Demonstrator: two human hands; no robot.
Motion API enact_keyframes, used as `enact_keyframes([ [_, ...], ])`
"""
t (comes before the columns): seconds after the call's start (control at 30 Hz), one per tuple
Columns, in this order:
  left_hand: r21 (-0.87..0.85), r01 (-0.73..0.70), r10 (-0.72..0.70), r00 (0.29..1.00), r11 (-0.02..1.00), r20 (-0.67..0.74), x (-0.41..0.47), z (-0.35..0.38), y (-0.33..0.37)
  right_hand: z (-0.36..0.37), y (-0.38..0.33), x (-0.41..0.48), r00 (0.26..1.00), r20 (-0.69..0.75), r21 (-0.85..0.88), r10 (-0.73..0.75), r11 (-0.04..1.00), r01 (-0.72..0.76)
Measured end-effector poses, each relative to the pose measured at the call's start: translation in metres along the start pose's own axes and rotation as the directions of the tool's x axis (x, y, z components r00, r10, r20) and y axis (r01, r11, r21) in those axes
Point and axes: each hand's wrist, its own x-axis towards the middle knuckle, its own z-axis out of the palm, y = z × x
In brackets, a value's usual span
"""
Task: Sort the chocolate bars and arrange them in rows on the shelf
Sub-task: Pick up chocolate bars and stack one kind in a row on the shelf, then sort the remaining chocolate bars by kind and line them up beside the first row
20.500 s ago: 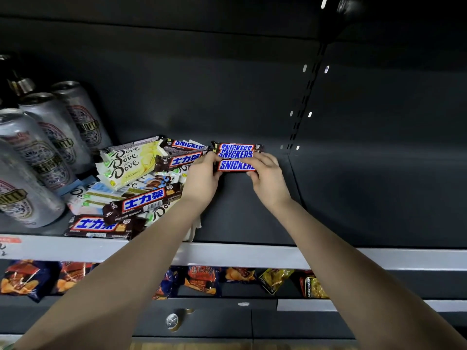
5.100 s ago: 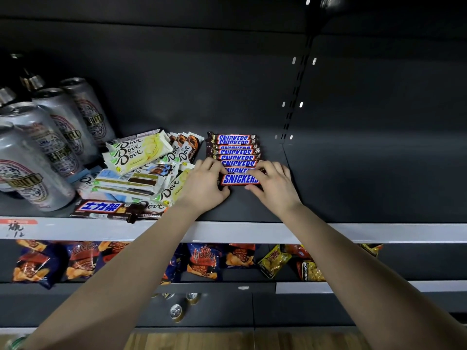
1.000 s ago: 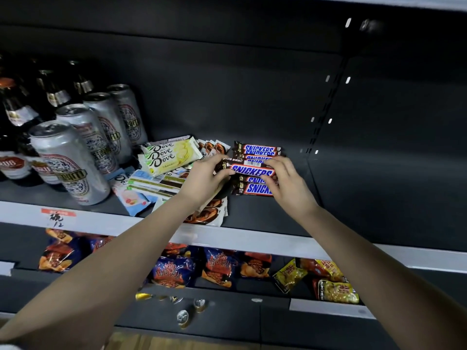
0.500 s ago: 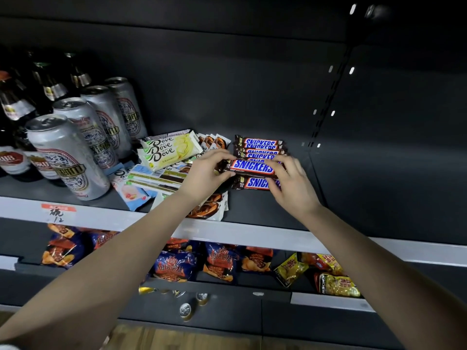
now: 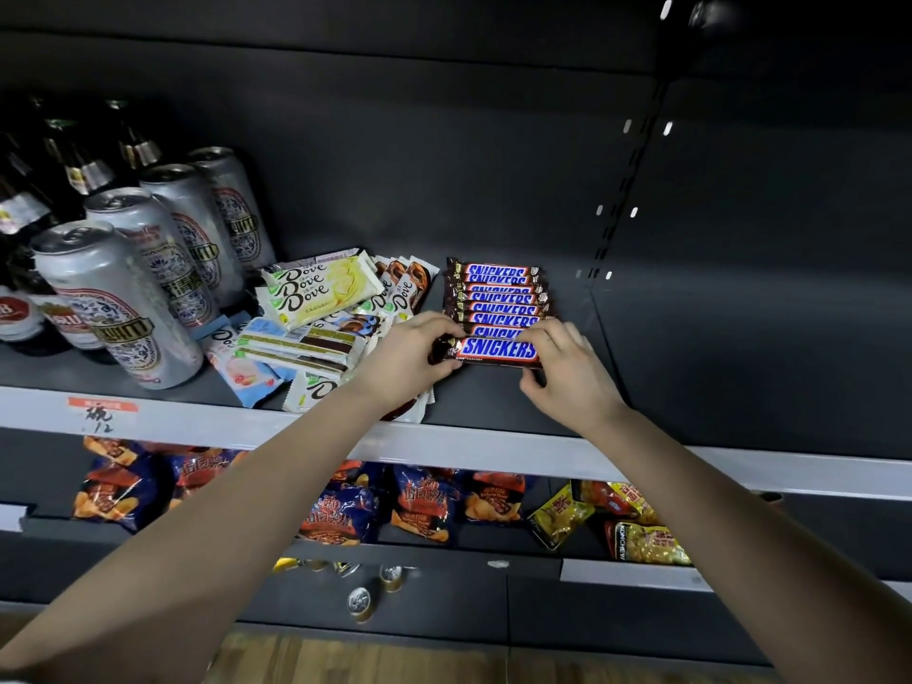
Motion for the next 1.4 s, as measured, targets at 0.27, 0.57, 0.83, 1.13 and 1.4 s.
enact_keyframes([
  [0.27,0.020,0.004,-0.004,1.000,1.000,0.019,-0.002,0.006,0.000,0.001,0.000,-0.003,1.000,0.026,-0.058,0.000,0.998,0.001],
  [0.57,0.030,0.052,-0.054,0.997,0.998,0.057,0.000,0.006,0.001,0.001,-0.001,-0.002,0.999,0.037,-0.041,0.012,0.999,-0.011],
  [0.83,-0.057,0.046,-0.047,0.999,0.997,-0.010,0.005,-0.006,0.001,-0.001,-0.010,0.007,0.997,-0.050,-0.022,-0.058,0.998,0.057],
  [1.13,0.122,0.105,-0.089,0.987,0.987,-0.136,-0.015,-0.048,-0.027,0.004,-0.069,0.059,0.987,-0.052,0.087,-0.151,0.984,0.155],
  [1.4,0.201,0.282,-0.235,0.945,0.938,-0.228,-0.064,-0.081,-0.069,0.026,-0.119,0.092,0.964,0.004,0.139,-0.265,0.955,0.261],
])
